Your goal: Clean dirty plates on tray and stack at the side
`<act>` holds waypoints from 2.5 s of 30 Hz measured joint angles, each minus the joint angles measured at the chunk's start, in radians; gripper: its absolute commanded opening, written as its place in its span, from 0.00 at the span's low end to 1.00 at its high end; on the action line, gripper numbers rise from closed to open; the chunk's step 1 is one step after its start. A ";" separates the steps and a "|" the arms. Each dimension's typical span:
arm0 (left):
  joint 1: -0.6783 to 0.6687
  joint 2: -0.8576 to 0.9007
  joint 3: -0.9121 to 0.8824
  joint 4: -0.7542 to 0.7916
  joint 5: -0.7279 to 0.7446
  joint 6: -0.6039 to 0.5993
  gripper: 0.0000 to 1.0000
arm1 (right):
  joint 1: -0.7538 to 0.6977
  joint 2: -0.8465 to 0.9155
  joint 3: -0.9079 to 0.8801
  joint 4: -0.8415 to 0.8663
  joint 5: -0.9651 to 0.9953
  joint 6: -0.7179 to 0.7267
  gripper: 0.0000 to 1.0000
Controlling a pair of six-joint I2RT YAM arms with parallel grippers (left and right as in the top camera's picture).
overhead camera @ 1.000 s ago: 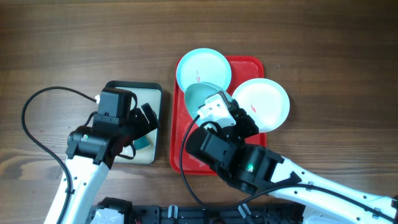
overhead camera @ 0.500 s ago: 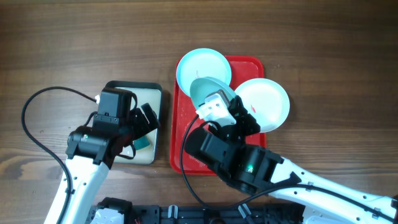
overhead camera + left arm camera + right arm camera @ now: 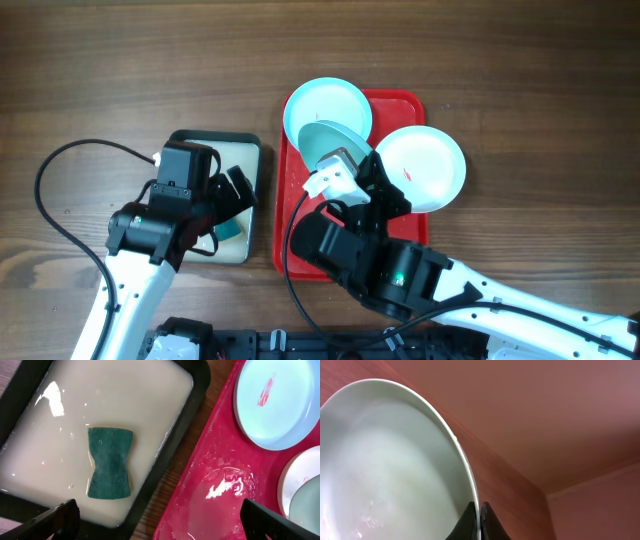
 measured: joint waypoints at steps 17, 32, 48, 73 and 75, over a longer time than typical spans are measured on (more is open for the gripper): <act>0.000 0.000 0.000 0.000 0.000 0.000 1.00 | 0.024 0.002 0.000 0.066 0.059 -0.105 0.04; 0.000 0.000 0.000 0.000 0.000 0.000 1.00 | 0.016 0.005 0.000 -0.015 -0.042 -0.047 0.04; 0.000 0.000 0.000 0.000 0.000 0.000 1.00 | -0.475 0.002 0.002 -0.245 -0.787 0.485 0.04; 0.000 0.000 0.000 0.000 0.000 0.000 1.00 | -1.773 0.301 -0.004 -0.301 -1.233 0.536 0.29; 0.000 0.000 0.000 0.000 0.000 0.000 1.00 | -1.773 0.300 -0.005 -0.300 -1.260 0.526 0.39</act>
